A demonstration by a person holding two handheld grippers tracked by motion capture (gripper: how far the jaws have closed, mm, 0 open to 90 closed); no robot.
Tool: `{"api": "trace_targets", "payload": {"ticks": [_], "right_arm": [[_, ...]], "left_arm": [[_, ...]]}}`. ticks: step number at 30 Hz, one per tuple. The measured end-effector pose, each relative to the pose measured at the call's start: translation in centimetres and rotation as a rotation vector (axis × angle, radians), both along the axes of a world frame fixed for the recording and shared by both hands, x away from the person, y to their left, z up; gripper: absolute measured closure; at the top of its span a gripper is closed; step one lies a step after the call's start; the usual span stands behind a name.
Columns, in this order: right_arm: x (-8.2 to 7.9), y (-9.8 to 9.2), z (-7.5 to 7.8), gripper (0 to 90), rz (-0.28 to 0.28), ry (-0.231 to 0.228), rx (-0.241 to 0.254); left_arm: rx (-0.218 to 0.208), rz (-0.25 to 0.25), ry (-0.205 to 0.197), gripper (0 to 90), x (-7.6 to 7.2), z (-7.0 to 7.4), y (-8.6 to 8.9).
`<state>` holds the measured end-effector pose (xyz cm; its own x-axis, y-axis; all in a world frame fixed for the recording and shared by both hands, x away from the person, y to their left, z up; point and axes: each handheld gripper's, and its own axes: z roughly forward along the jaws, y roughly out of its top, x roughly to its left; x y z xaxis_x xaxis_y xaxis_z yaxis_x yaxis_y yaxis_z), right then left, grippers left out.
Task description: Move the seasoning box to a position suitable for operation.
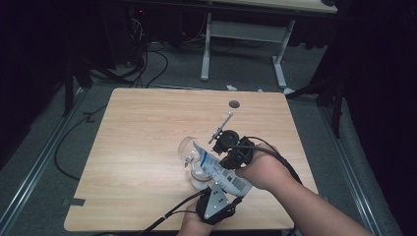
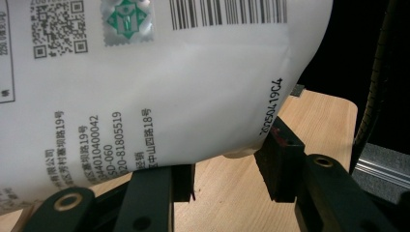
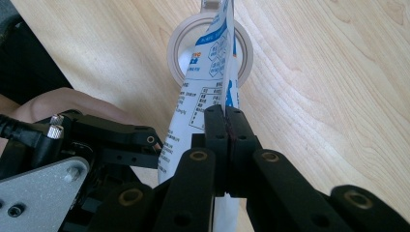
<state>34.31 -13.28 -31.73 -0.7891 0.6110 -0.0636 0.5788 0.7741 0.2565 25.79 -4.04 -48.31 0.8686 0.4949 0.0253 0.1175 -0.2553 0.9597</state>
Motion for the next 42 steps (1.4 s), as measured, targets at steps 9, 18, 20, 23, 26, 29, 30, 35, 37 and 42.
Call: {"api": "trace_targets", "payload": {"ticks": [9,18,20,23,26,29,30,35,37,42], "right_arm": [[-0.05,-0.07,0.03,90.0,0.000,-0.004,0.001],[0.01,-0.02,0.10,90.0,-0.001,-0.007,-0.001],[0.05,-0.02,0.08,90.0,0.000,-0.004,-0.001],[0.08,-0.03,0.03,90.0,0.003,-0.005,-0.003],[0.06,-0.01,0.02,90.0,0.003,-0.007,-0.002],[0.07,-0.02,0.02,90.0,0.002,-0.007,-0.002],[0.08,-0.02,0.03,90.0,0.002,-0.006,-0.003],[0.10,0.04,0.09,90.0,0.003,-0.009,-0.002],[0.11,0.08,0.10,90.0,0.003,-0.010,-0.003],[0.16,0.11,0.03,90.0,0.003,-0.008,-0.005]], "left_arm": [[0.002,-0.001,-0.003,61.8,0.02,0.02,-0.02],[0.000,0.001,-0.002,61.8,0.12,0.08,-0.05],[0.000,0.001,-0.002,61.8,0.12,0.06,-0.05],[0.002,0.001,-0.002,61.8,0.11,0.04,-0.06],[0.001,0.000,-0.001,61.8,0.11,0.06,-0.05],[-0.001,0.000,0.001,61.8,0.10,0.07,-0.07],[-0.001,-0.001,0.001,61.8,0.11,0.08,-0.06],[-0.001,0.000,0.000,61.8,0.17,0.14,-0.01],[-0.003,0.000,0.002,61.8,0.17,0.16,-0.02],[-0.006,-0.001,0.005,61.8,0.14,0.14,-0.05]]}}
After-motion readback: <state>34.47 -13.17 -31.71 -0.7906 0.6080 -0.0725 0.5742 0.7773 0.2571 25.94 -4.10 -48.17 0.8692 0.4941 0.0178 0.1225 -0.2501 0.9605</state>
